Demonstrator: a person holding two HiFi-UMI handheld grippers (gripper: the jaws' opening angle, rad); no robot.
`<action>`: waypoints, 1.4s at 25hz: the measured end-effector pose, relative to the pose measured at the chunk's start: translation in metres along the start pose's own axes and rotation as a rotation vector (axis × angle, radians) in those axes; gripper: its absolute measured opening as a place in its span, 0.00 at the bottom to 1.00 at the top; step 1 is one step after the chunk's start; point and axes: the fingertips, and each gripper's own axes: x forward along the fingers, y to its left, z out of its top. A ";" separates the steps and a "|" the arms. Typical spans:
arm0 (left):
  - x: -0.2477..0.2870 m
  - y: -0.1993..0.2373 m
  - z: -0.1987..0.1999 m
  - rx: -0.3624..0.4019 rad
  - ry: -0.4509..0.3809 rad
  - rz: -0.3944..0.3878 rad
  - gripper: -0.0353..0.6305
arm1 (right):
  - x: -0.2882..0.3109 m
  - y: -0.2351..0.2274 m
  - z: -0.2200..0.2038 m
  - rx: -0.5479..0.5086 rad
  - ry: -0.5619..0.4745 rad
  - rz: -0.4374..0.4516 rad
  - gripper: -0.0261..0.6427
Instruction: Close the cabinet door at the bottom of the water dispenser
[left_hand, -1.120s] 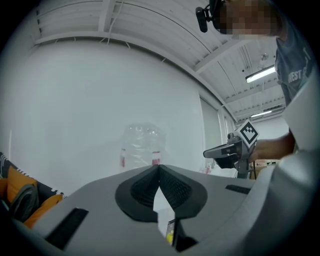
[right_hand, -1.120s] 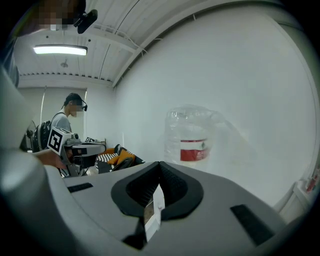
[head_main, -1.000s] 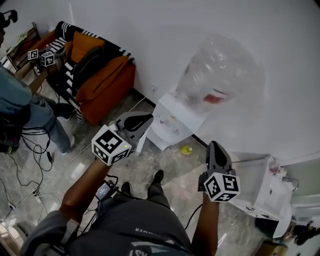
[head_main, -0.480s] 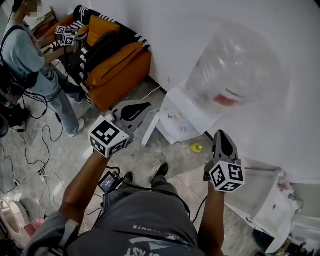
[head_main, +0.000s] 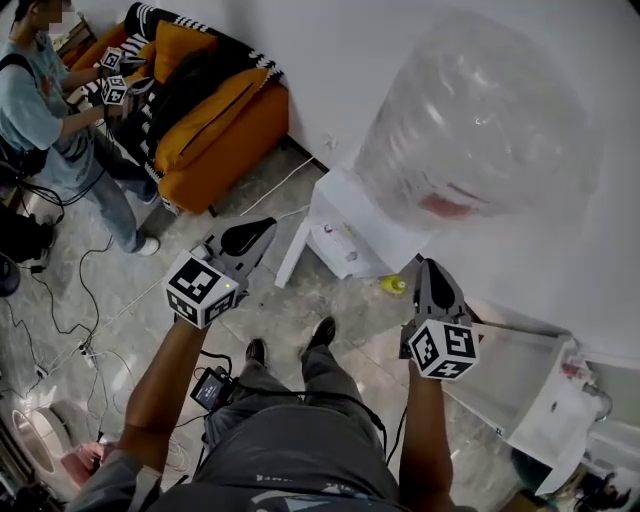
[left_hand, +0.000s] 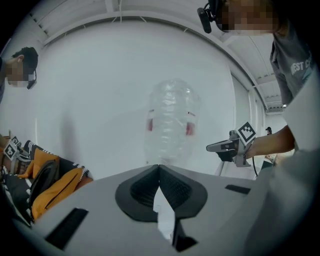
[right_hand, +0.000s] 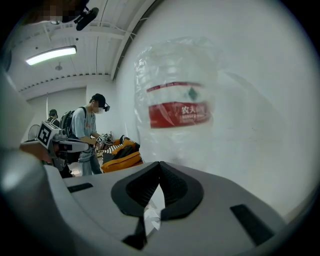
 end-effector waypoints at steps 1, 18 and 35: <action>0.003 0.002 -0.006 -0.002 0.010 -0.001 0.08 | 0.004 -0.002 -0.004 0.004 0.007 -0.004 0.07; 0.063 0.019 -0.124 -0.061 0.202 -0.075 0.08 | 0.022 -0.043 -0.092 0.101 0.100 -0.135 0.07; 0.091 0.030 -0.298 -0.104 0.428 -0.096 0.08 | 0.036 -0.061 -0.221 0.199 0.203 -0.202 0.07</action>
